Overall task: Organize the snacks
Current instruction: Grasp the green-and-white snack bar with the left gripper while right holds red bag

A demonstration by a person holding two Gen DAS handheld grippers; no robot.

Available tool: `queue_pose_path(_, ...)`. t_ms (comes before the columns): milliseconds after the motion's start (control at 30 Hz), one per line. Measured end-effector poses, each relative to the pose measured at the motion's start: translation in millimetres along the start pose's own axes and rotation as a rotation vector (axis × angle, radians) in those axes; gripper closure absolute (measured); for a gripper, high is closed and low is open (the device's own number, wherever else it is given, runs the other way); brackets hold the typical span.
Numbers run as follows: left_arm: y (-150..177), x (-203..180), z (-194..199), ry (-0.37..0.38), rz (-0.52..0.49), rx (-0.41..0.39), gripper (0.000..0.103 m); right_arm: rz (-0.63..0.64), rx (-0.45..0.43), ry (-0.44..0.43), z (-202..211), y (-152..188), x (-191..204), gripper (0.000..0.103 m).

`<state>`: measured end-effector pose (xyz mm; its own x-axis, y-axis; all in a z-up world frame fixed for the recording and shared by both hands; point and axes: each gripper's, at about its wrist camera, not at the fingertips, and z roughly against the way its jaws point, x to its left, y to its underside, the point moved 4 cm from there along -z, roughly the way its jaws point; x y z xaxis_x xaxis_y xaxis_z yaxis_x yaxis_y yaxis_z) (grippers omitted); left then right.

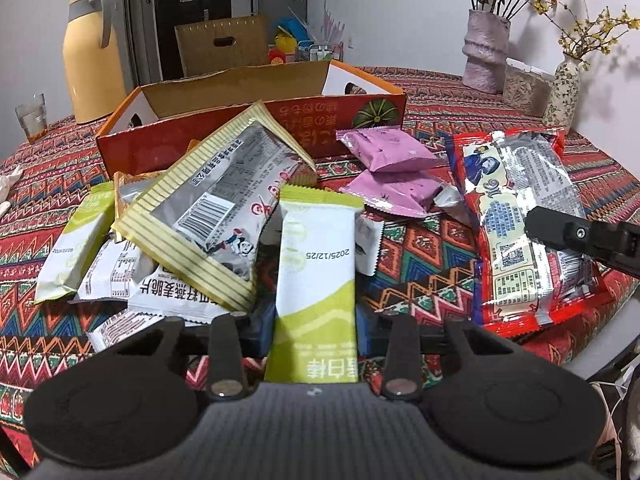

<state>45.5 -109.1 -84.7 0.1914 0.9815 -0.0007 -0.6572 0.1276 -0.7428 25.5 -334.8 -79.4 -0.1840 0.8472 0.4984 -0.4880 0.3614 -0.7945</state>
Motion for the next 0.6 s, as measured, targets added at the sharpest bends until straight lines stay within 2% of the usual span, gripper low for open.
queue_pose_path(600,-20,8,37,0.01,0.009,-0.127,0.065,0.05,-0.039,0.008,2,-11,24,0.083)
